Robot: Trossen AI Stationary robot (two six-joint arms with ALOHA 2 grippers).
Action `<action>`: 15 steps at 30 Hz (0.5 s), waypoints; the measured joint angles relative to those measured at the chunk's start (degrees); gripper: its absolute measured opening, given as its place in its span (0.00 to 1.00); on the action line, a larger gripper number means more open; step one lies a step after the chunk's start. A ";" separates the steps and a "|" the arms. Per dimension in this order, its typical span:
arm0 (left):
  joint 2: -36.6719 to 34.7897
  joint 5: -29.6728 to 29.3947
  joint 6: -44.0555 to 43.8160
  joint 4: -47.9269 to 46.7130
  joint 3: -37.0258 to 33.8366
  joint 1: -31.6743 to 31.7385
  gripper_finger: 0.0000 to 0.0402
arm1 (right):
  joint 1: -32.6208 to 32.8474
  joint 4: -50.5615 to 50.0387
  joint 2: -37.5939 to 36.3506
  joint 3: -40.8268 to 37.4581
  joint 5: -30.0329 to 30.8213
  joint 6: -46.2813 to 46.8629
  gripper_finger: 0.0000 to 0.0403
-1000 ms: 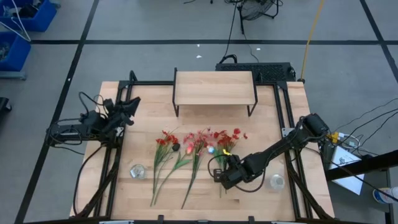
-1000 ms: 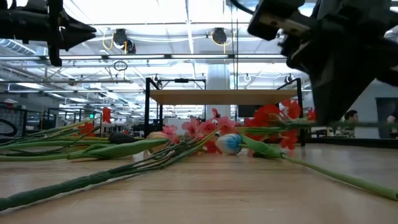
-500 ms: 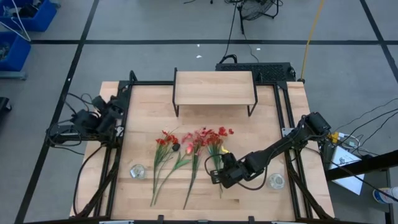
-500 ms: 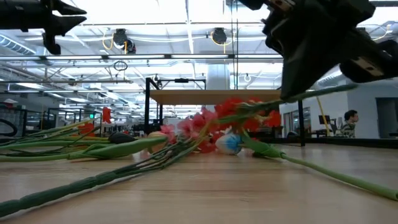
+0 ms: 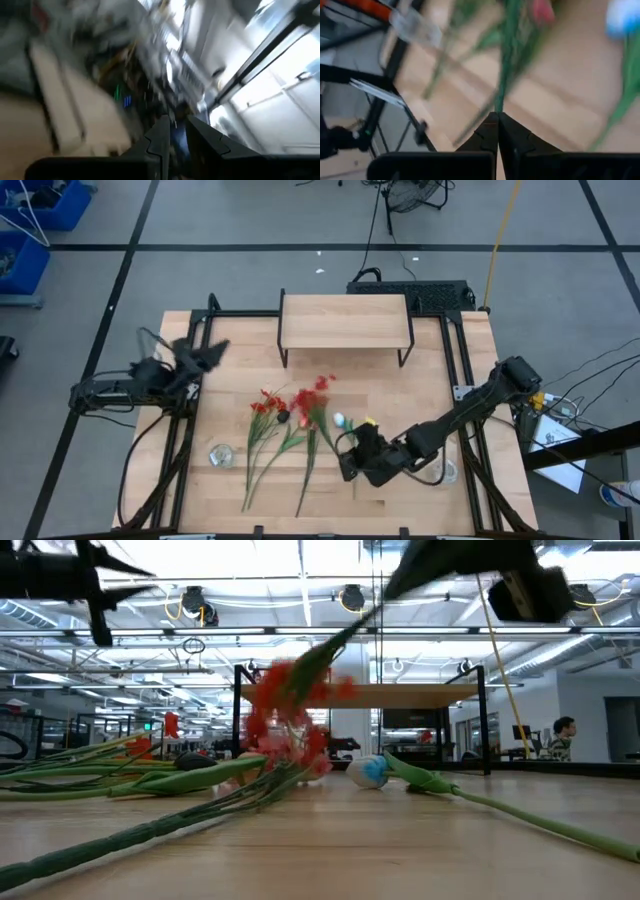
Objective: Pick and place flowers into a vace then onto a shelf
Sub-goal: Put the right orange flowers into the right transparent vase
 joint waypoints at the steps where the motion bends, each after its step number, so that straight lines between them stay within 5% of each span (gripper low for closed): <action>1: 1.52 2.00 -3.92 -1.30 0.00 0.00 0.17 | -0.04 0.14 -1.03 0.00 1.69 -2.11 0.00; 7: 14.19 9.70 -20.75 2.55 -0.04 -0.04 0.17 | -1.30 -0.05 -5.09 0.02 6.59 -7.77 0.00; 15: 27.01 10.10 -17.76 19.45 -0.02 -0.02 0.17 | -3.98 1.38 -5.00 0.04 -1.60 -3.15 0.01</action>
